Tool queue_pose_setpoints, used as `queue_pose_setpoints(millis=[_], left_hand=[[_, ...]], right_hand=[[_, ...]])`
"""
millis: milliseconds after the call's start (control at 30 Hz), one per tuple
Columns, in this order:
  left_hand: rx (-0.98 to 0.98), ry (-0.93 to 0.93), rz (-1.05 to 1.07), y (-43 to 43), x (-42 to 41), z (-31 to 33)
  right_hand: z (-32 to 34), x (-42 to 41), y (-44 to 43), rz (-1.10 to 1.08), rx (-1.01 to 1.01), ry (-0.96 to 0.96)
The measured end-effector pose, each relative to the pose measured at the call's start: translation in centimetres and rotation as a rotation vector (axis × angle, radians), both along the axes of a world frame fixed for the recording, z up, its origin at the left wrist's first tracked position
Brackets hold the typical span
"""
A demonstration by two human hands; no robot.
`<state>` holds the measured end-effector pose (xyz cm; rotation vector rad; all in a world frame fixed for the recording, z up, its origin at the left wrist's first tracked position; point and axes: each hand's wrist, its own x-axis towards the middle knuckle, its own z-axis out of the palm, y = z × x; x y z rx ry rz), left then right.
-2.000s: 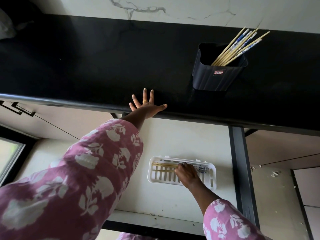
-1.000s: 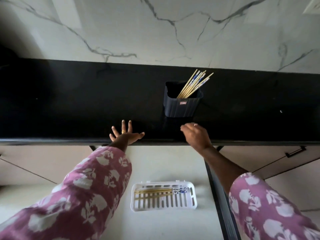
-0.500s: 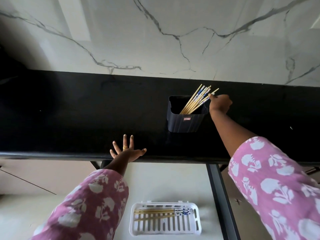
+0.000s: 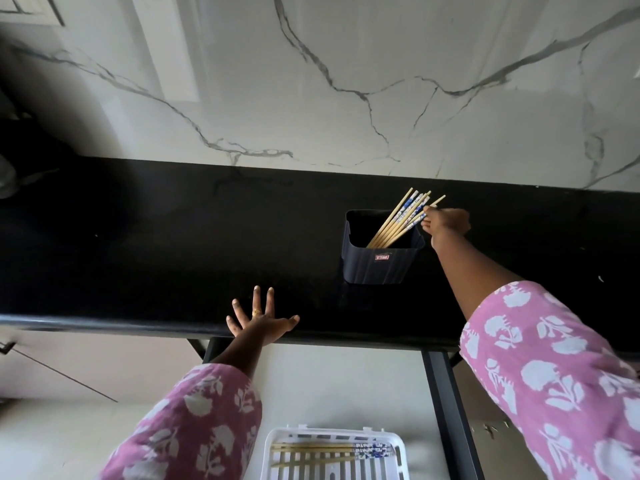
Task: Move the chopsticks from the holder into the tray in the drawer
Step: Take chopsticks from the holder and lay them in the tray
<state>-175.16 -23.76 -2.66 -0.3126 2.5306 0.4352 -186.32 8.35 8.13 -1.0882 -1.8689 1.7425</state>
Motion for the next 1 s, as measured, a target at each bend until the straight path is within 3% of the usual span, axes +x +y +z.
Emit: queue_pose_setpoints(millis=[433, 600, 733, 867, 1000], left_hand=[[0.05, 0.065, 0.041, 0.0, 0.6, 0.2], [0.154, 0.036, 0.271, 3.1, 0.3, 3.3], [0.586, 0.126, 0.213, 7.0, -0.1, 7.5], [1.085, 0.266, 0.318, 9.7, 1.4, 11.9], [1.336, 0.364, 0.355, 10.3, 1.5, 14.3]], right_hand=[[5.9, 4.7, 1.1, -0.17, 0.127, 0.297], [8.2, 9.0, 0.4, -0.273, 0.096, 0.43], [7.6, 12.5, -1.5, -0.402, -0.177, 0.526], [5.7, 16.0, -3.8, -0.442, -0.482, 0.529], [4.0, 18.5, -5.8, -0.435, -0.7, 0.388]])
